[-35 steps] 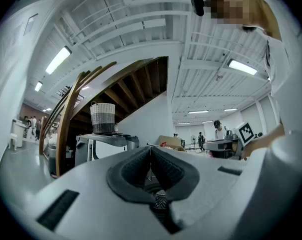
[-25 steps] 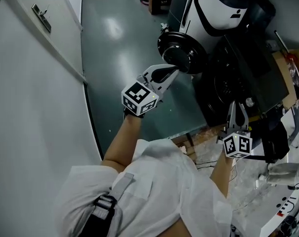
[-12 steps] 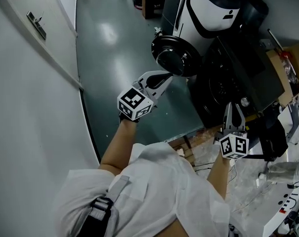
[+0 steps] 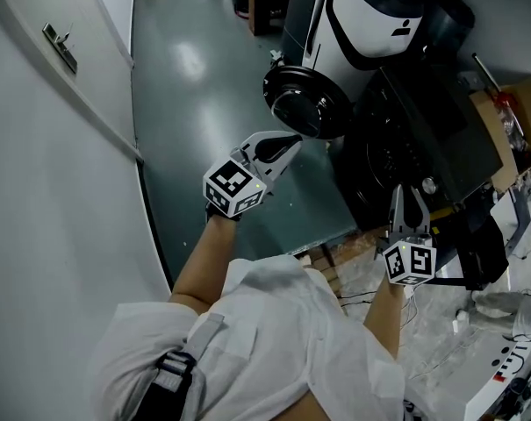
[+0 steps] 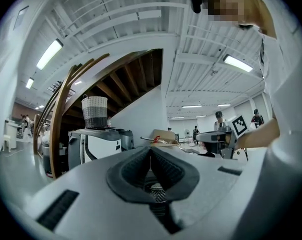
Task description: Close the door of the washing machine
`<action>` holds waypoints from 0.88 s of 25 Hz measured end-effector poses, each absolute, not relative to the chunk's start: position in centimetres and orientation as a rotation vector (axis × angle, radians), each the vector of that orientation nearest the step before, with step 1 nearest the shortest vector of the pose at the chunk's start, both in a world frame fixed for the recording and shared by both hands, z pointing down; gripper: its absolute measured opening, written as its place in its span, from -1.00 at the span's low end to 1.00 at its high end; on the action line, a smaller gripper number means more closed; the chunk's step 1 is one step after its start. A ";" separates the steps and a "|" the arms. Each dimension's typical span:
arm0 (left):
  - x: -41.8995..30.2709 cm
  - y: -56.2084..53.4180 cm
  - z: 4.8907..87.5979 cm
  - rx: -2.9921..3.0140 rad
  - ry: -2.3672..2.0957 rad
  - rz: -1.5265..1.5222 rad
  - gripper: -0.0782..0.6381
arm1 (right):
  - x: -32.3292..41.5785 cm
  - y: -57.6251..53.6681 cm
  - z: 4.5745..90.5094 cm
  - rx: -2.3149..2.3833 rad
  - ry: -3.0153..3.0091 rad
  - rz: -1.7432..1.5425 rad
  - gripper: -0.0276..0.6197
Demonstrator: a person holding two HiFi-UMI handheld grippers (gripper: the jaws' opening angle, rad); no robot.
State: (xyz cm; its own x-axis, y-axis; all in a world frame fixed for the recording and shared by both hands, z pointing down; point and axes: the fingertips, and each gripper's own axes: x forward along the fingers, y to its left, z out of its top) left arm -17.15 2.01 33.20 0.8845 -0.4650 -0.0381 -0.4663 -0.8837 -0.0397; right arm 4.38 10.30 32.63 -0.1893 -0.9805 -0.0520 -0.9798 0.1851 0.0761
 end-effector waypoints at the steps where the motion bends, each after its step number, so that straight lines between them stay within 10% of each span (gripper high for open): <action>1: -16.6 1.8 33.3 -3.003 0.732 0.030 -0.75 | 4.9 10.0 32.7 1.989 -2.413 -0.143 -0.81; 22: -3.3 -2.4 33.8 -2.980 0.717 -0.124 -0.75 | 16.0 1.6 33.3 1.774 -2.494 -0.153 -0.56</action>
